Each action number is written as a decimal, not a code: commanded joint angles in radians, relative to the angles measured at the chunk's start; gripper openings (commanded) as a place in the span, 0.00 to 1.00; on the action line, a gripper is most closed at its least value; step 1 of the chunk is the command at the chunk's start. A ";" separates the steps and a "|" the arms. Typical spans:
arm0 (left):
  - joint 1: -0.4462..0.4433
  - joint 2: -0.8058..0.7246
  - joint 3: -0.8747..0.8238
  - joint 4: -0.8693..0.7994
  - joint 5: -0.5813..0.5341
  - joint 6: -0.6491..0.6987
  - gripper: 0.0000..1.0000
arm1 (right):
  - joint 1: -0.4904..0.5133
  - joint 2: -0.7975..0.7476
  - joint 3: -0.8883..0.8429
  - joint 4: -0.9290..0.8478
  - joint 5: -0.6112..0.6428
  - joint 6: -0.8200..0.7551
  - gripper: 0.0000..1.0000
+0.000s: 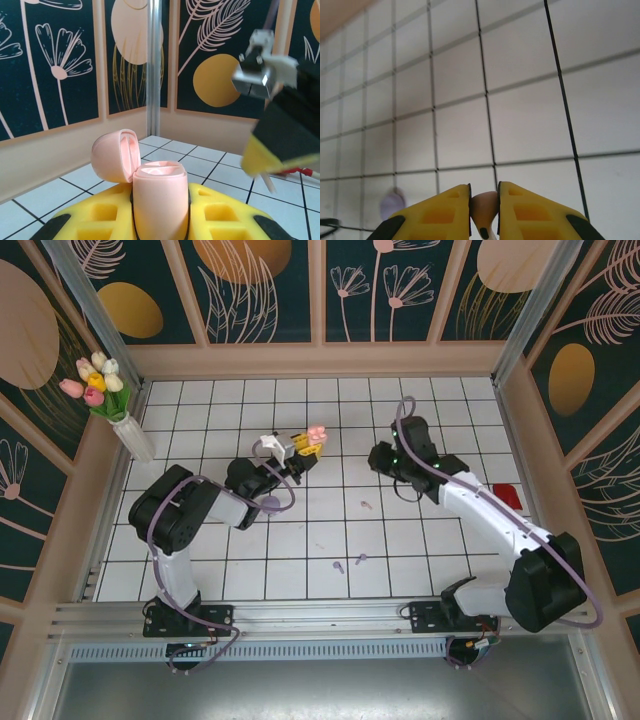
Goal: Insert the wireless bluetooth earbuds into the charging case
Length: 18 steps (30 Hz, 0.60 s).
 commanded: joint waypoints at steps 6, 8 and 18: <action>-0.016 0.058 0.093 0.196 0.104 -0.049 0.00 | -0.046 0.005 0.194 0.063 -0.058 -0.088 0.17; -0.021 0.072 0.113 0.186 0.113 -0.052 0.00 | -0.049 0.016 0.223 0.068 -0.066 -0.101 0.17; -0.052 0.151 0.238 0.177 0.130 -0.096 0.00 | -0.051 0.037 0.234 0.141 -0.126 -0.109 0.17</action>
